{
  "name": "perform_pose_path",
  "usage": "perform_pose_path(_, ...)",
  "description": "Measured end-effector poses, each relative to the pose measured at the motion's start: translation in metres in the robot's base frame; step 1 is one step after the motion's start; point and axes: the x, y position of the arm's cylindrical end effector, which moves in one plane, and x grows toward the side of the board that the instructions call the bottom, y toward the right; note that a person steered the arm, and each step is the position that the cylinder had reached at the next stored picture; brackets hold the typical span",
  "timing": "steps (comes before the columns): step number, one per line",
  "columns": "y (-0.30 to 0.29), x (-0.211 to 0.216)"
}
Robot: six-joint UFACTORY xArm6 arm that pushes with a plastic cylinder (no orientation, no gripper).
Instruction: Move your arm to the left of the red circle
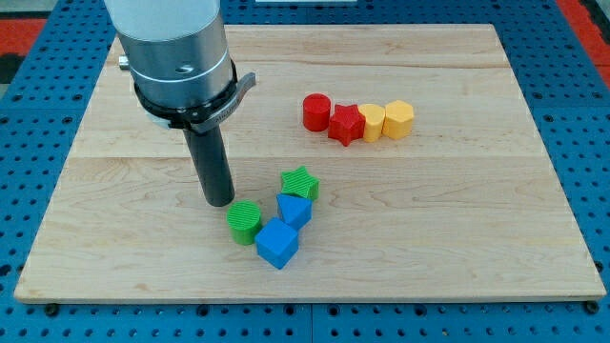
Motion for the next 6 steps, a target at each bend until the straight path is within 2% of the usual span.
perform_pose_path(4, -0.017, 0.020)
perform_pose_path(5, -0.042, 0.004)
perform_pose_path(6, -0.008, -0.048)
